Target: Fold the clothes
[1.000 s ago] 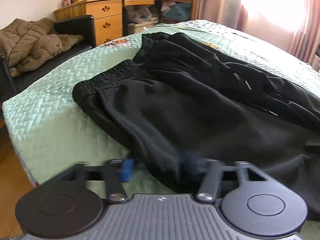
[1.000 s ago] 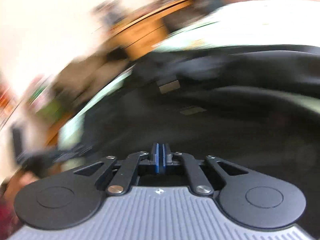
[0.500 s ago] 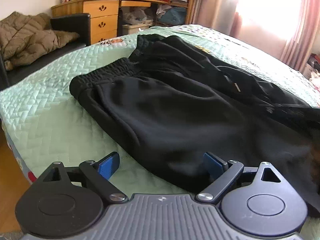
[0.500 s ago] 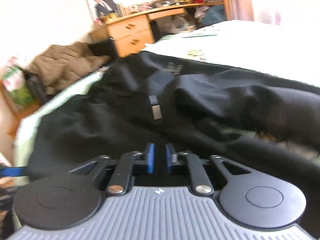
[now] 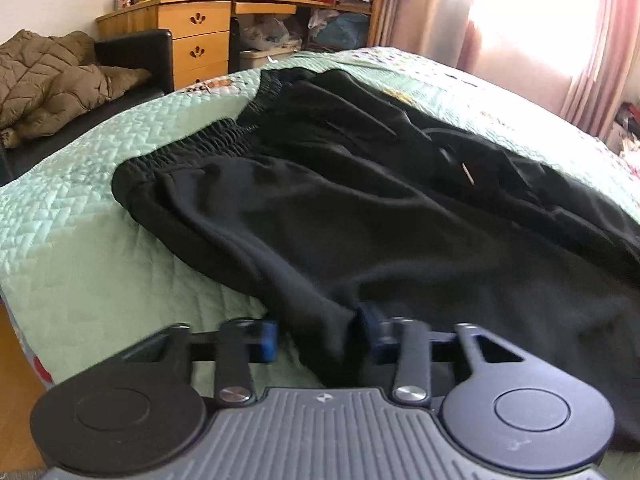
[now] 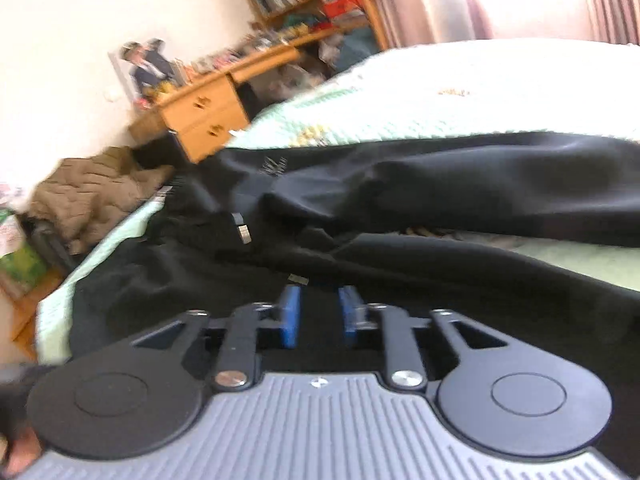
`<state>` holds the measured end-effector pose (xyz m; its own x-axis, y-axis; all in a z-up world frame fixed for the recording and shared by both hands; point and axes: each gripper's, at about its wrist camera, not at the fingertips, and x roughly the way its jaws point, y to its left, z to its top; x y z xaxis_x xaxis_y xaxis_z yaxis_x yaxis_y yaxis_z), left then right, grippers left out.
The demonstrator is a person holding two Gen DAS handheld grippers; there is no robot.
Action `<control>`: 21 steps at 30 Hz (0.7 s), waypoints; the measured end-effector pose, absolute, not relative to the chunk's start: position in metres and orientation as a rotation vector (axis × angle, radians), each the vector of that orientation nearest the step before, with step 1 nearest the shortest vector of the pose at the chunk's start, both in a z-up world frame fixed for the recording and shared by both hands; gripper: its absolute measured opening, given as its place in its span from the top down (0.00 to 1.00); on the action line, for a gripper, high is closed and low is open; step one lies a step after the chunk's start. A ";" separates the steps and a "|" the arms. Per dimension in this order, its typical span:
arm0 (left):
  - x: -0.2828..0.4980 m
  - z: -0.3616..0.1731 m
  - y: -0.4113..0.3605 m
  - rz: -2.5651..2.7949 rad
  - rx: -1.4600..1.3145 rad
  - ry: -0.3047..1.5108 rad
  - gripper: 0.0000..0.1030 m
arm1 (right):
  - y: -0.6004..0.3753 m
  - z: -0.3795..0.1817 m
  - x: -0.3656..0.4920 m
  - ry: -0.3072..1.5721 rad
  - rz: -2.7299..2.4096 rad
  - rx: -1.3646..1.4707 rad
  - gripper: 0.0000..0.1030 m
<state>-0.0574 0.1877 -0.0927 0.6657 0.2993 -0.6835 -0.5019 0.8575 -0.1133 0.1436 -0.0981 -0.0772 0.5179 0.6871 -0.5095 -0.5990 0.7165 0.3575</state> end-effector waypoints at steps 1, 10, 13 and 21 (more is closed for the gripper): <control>-0.057 -0.091 0.191 0.463 -0.312 0.712 0.75 | -0.119 -0.076 0.129 0.668 0.765 0.148 0.64; -0.031 -0.068 0.209 0.484 -0.423 0.799 0.85 | -0.267 -0.081 -0.016 0.575 0.562 -0.105 0.49; -0.014 -0.054 0.217 0.484 -0.475 0.831 0.85 | -0.259 -0.097 -0.053 0.516 0.548 -0.368 0.43; -0.006 -0.054 0.210 0.529 -0.420 0.899 0.85 | -0.268 -0.119 -0.060 0.500 0.404 -0.524 0.37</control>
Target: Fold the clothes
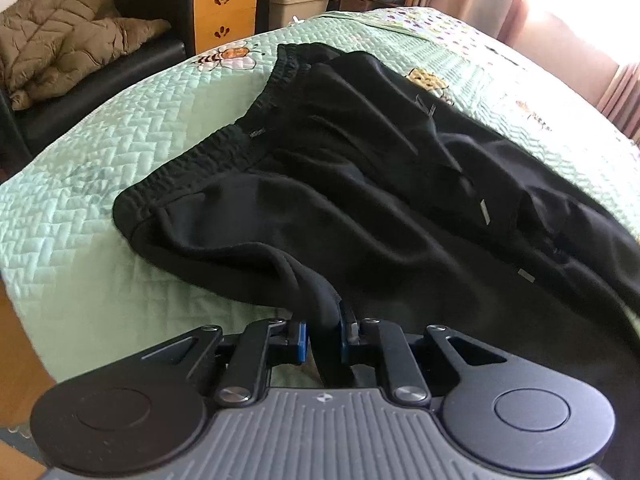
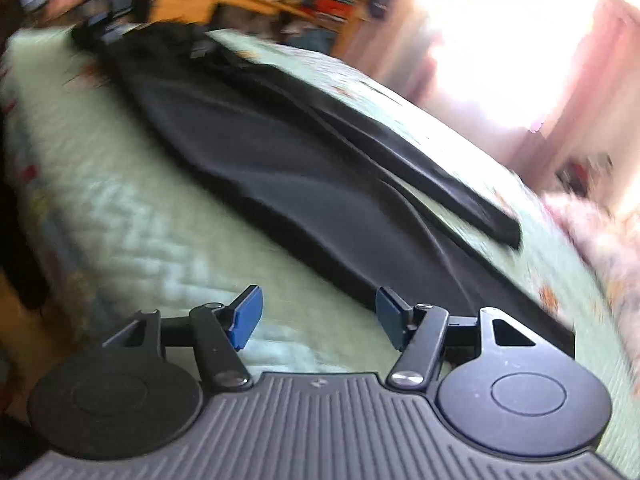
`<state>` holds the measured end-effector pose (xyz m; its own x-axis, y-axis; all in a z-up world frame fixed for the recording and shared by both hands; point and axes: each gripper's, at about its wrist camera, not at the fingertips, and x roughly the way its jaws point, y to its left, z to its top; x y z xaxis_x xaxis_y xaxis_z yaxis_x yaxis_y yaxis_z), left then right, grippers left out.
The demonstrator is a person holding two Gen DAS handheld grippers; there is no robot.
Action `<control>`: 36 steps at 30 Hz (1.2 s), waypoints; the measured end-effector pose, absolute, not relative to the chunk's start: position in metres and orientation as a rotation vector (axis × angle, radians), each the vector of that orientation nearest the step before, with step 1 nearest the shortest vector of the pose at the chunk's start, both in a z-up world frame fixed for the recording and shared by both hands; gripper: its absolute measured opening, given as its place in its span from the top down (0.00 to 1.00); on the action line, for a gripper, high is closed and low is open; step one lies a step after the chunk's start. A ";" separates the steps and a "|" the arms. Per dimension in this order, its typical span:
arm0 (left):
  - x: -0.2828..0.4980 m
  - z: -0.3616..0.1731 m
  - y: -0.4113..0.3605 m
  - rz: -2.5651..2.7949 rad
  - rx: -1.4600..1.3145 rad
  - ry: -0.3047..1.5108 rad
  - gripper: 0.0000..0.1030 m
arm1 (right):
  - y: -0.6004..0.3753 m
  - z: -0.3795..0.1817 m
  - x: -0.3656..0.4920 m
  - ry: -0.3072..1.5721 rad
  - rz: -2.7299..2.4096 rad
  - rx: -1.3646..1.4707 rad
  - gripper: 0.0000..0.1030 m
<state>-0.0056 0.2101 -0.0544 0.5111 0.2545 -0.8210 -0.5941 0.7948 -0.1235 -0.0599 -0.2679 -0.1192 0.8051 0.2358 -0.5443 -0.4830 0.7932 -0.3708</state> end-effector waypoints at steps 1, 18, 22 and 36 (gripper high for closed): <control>-0.010 -0.058 0.210 0.533 -0.419 0.904 0.85 | -0.271 -0.123 -0.052 0.499 0.366 -0.530 0.37; -0.059 -0.095 0.169 0.430 -0.443 0.768 0.13 | -0.438 -0.167 0.034 0.615 0.087 1.021 0.37; -0.060 -0.099 0.130 0.350 -0.407 0.773 0.02 | -0.430 -0.168 0.050 0.607 0.120 1.055 0.37; -0.042 -0.101 0.090 0.247 -0.664 0.801 0.04 | -0.422 -0.166 0.054 0.565 0.191 1.065 0.31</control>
<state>-0.0417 0.0903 -0.1009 0.6807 -0.0393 -0.7315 -0.4440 0.7721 -0.4547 0.0544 -0.4222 -0.1659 0.8431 0.4122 -0.3453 0.1185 0.4839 0.8670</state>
